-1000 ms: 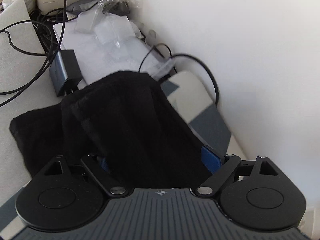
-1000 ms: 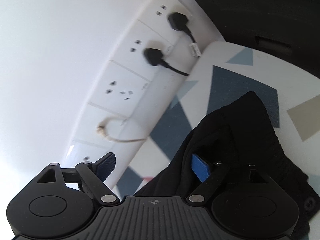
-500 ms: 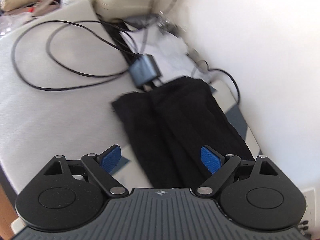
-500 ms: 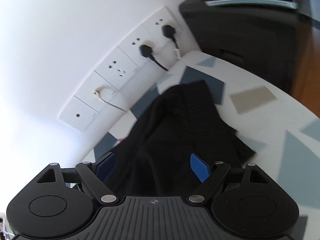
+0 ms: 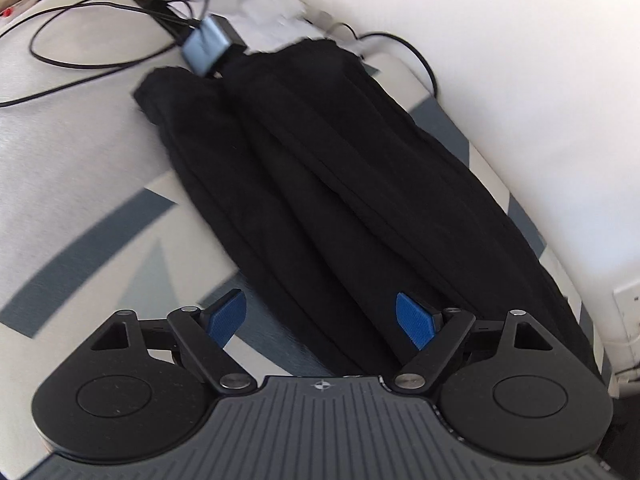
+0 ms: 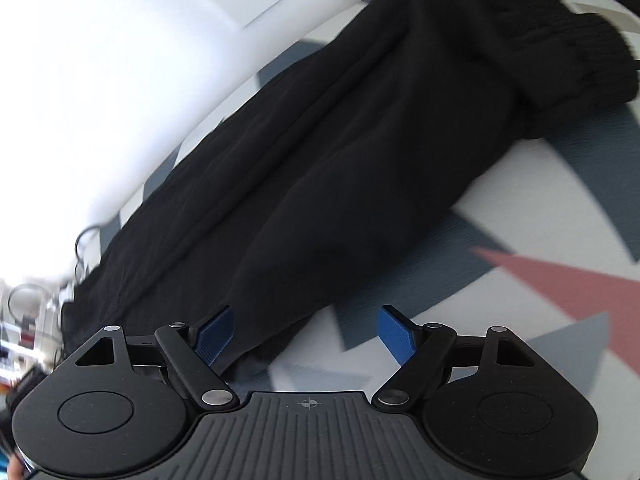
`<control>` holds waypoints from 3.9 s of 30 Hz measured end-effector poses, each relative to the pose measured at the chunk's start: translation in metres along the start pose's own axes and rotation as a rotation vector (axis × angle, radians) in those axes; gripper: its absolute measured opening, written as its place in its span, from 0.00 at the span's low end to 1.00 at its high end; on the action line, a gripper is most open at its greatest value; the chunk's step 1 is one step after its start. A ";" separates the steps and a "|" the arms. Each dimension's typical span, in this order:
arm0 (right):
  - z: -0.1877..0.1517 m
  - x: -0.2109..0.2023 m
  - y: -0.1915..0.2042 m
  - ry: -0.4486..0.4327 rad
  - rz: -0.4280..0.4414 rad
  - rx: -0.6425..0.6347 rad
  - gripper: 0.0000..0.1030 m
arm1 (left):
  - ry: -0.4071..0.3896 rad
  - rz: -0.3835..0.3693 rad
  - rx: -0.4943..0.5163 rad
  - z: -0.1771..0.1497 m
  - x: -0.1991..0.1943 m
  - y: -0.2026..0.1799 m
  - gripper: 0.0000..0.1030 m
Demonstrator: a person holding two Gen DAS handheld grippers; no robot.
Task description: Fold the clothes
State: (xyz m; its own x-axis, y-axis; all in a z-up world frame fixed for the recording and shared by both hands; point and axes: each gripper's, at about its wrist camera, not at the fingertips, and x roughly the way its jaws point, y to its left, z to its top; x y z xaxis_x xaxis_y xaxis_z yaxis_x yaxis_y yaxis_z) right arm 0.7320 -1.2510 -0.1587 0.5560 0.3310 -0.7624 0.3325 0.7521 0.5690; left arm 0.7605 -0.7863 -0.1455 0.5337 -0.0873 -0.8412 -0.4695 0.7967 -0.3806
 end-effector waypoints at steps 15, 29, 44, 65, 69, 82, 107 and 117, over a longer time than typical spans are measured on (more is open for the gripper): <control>-0.005 0.031 0.037 -0.074 -0.050 -0.157 0.60 | 0.094 0.124 0.132 -0.008 0.041 -0.033 1.00; -0.019 0.030 0.016 -0.127 0.004 -0.145 0.21 | 0.096 0.144 0.282 -0.011 0.037 -0.042 1.00; -0.022 0.003 -0.016 -0.134 -0.028 -0.076 0.19 | 0.114 0.190 0.374 -0.071 0.010 -0.059 0.97; -0.020 -0.046 -0.090 -0.229 -0.194 0.058 0.25 | 0.298 0.020 0.523 -0.118 -0.019 -0.076 0.99; -0.021 -0.046 -0.081 -0.224 -0.249 0.023 0.30 | 0.261 0.023 0.478 -0.107 -0.036 -0.054 0.99; -0.019 -0.043 -0.044 -0.166 -0.415 -0.161 0.33 | 0.115 -0.017 0.305 -0.081 -0.093 0.037 0.99; -0.027 -0.052 0.241 -0.140 0.253 -0.950 0.55 | -0.128 -0.043 0.168 -0.015 -0.149 0.079 0.94; -0.130 0.066 0.264 0.132 0.313 -1.263 0.52 | -0.090 -0.106 0.143 -0.024 -0.104 0.085 0.62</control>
State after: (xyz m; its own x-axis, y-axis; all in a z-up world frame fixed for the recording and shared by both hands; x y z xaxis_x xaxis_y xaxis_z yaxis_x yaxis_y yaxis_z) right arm 0.7572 -0.9562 -0.0994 0.3763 0.5870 -0.7168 -0.7764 0.6219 0.1017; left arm 0.6485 -0.7237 -0.0992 0.6385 -0.1261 -0.7592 -0.3063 0.8633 -0.4011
